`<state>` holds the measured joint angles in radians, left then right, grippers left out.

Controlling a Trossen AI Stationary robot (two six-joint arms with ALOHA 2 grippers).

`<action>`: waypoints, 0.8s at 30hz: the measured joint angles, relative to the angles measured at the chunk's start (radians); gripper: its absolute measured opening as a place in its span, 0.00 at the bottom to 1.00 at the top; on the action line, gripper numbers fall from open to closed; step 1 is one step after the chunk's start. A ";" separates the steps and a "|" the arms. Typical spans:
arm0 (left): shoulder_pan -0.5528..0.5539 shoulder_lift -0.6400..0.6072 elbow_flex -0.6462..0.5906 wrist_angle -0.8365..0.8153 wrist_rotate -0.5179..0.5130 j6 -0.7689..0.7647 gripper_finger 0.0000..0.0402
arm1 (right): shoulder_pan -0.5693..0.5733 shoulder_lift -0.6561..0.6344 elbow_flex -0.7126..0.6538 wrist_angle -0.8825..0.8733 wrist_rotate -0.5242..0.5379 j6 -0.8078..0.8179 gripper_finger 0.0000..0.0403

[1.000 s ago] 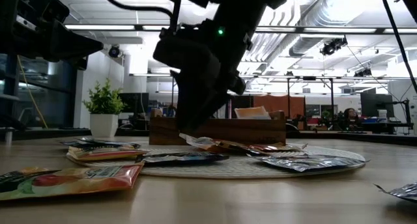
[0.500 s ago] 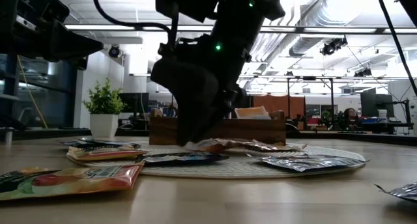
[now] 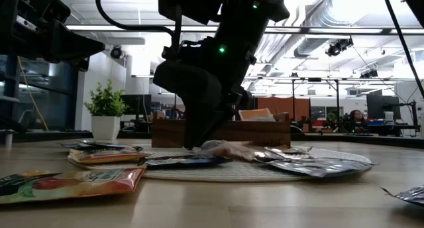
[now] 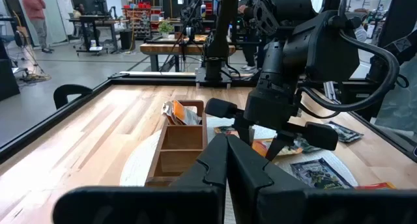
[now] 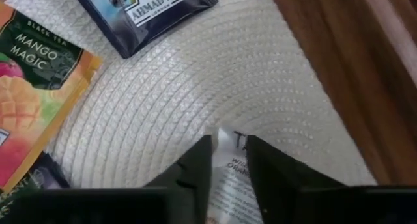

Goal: Pick & Place Tea
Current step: Put the white tea bag into the right section of the wooden organizer

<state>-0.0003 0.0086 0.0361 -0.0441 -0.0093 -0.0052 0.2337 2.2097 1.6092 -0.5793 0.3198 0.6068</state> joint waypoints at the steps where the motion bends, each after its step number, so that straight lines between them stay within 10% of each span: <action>1: 0.000 0.000 0.000 0.000 0.000 0.000 0.00 | 0.000 0.000 0.000 0.000 -0.006 0.001 0.18; 14: 0.000 0.000 0.000 0.000 0.000 0.000 0.00 | 0.000 -0.005 0.017 -0.016 -0.005 0.001 0.00; 24: 0.000 0.000 0.000 0.000 0.000 0.000 0.00 | 0.001 -0.011 0.250 -0.279 0.287 -0.006 0.00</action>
<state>-0.0003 0.0087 0.0363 -0.0441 -0.0096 -0.0054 0.2348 2.1990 1.8591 -0.8585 0.6064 0.6012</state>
